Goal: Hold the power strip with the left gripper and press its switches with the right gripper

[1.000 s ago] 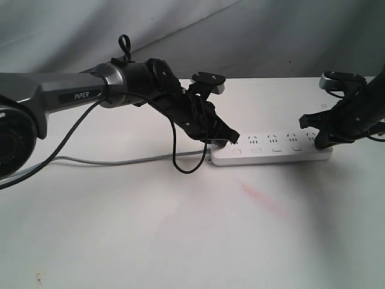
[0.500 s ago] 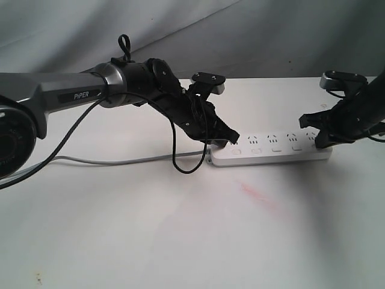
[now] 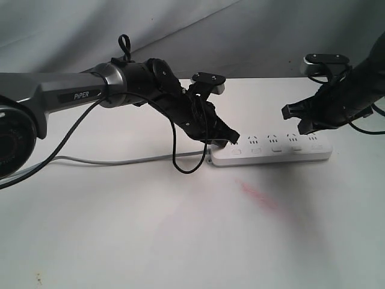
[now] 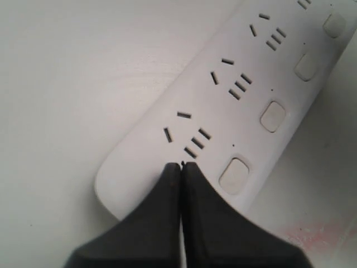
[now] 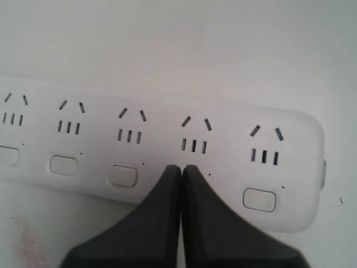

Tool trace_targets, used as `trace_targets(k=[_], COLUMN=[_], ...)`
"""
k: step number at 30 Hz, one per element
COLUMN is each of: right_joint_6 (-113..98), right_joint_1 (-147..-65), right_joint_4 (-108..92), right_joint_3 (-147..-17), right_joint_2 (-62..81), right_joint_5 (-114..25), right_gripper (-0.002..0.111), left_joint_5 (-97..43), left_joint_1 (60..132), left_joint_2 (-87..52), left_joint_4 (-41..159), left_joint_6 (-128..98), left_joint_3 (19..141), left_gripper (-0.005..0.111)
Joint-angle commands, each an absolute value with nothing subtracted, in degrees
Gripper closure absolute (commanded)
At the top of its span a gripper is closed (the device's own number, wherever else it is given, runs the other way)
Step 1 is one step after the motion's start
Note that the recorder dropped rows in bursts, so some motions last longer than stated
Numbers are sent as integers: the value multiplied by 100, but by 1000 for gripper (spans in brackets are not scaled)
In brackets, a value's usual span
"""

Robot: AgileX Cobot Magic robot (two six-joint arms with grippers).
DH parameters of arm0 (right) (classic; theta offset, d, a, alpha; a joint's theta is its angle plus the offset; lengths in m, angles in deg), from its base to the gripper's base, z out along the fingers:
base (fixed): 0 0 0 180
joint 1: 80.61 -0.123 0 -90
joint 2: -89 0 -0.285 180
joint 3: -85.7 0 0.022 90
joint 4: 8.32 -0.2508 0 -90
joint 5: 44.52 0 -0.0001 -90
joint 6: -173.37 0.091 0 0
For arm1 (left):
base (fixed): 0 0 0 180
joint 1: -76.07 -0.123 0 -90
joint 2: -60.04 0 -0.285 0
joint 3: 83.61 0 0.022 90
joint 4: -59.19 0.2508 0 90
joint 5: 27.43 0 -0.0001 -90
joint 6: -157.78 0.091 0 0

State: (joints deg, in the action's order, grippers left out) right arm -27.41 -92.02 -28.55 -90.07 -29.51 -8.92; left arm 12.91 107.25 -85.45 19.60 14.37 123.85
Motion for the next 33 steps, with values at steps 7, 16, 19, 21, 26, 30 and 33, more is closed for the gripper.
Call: trace_targets(k=[7, 16, 19, 21, 26, 30, 33], right_joint_6=[-2669, -2669, -2669, -2669, -2669, -2548, -2307], right_joint_1=[-9223, -9302, -9322, -9322, -9322, -9322, -9322], right_joint_4=[-2673, -2712, -2684, -2674, -2662, -2479, -2191], right_joint_3=[-8985, -8985, -8985, -8985, -8985, -8985, -8948], right_joint_2=[-3223, -3317, -3343, -3403, -3639, -3708, -3714], right_joint_5=[-872, -951, -978, -968, -960, -960, -981], right_gripper=[108, 108, 108, 108, 108, 108, 108], left_joint_5=[1420, 1420, 1420, 1420, 1442, 1442, 1442], left_joint_1=[10737, 10737, 10737, 10737, 10737, 10737, 10737], left_joint_2=[-8652, -8652, -8652, -8652, -8652, -8652, -8652], left_joint_4=[2072, 2072, 2072, 2072, 2072, 2072, 2072], left_joint_6=[1382, 1382, 1382, 1382, 1382, 1382, 1382], left_joint_3=[12354, 12354, 12354, 12354, 12354, 12354, 12354], left_gripper=[107, 107, 107, 107, 107, 107, 107])
